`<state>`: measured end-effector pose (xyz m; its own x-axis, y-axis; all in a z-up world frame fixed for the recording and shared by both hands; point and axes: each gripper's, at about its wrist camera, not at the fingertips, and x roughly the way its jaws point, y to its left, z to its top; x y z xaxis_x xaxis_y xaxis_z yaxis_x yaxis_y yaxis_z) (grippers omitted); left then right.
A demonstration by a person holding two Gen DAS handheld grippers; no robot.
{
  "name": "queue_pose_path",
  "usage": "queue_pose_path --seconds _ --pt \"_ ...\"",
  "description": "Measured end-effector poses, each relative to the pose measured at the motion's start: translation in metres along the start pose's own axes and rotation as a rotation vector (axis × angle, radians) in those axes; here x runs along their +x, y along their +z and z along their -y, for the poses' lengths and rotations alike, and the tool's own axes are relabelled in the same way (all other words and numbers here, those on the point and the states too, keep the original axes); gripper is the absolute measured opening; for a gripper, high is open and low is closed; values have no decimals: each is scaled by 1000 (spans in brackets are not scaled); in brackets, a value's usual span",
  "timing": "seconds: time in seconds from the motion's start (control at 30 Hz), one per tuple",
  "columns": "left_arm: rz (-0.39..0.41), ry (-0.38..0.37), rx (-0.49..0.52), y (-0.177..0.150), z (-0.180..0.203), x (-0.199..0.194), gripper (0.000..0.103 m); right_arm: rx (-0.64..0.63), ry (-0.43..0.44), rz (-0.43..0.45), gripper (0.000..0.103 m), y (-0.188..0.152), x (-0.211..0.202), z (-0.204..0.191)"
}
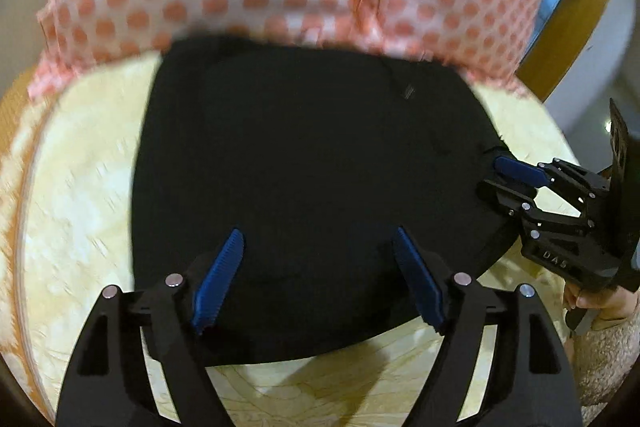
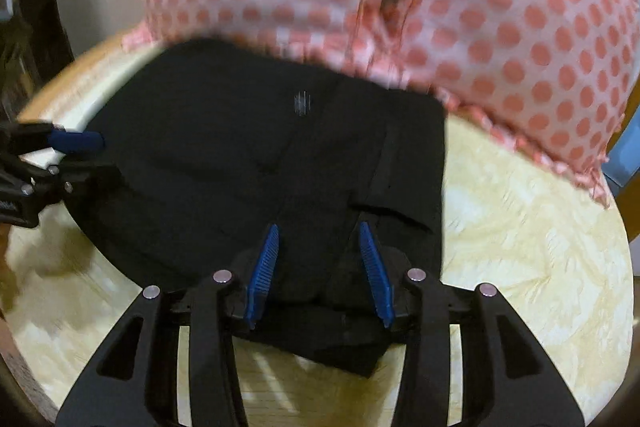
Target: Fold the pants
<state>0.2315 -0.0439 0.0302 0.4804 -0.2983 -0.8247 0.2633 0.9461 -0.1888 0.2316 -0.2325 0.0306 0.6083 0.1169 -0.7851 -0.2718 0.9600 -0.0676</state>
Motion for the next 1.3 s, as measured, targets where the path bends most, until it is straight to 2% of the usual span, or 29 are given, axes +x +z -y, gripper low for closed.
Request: queue_pose_path --seconds 0.03,0.13,0.17,0.27,0.3,0.37,0.47,0.57,0.63,0.77,0.93,1.13,1.3 --pt "26 1 13 -4 -1 0 81 14 0 12 45 -2 0 0" --pt "23 -16 14 -6 2 5 92 43 2 6 46 -3 0 2" --pt "25 -36 9 -5 1 7 99 50 -1 10 46 -4 0 1" --pt "38 -32 -9 -5 2 8 101 78 -3 24 48 -6 -4 1" --pt "43 -20 -16 -7 3 5 101 109 4 35 50 -8 -8 3" --pt "73 2 -28 -13 4 -7 101 173 18 69 74 -11 -20 11" --pt "142 85 -16 -30 6 -31 101 219 0 133 91 -21 -45 11" --pt "181 125 -33 -49 3 -52 101 257 0 147 95 -35 -60 7" --pt "184 144 -61 -65 0 -59 101 292 1 121 98 -44 -61 5" --pt "166 192 -86 -87 -3 -58 101 340 2 70 98 -60 -59 -3" --pt "156 229 -74 -105 2 -56 101 319 -46 43 98 -73 -56 -19" --pt "164 264 -47 -110 8 -54 101 287 -82 31 98 -82 -54 -32" --pt "146 281 -50 -112 8 -47 101 281 -70 17 98 -88 -52 -41"
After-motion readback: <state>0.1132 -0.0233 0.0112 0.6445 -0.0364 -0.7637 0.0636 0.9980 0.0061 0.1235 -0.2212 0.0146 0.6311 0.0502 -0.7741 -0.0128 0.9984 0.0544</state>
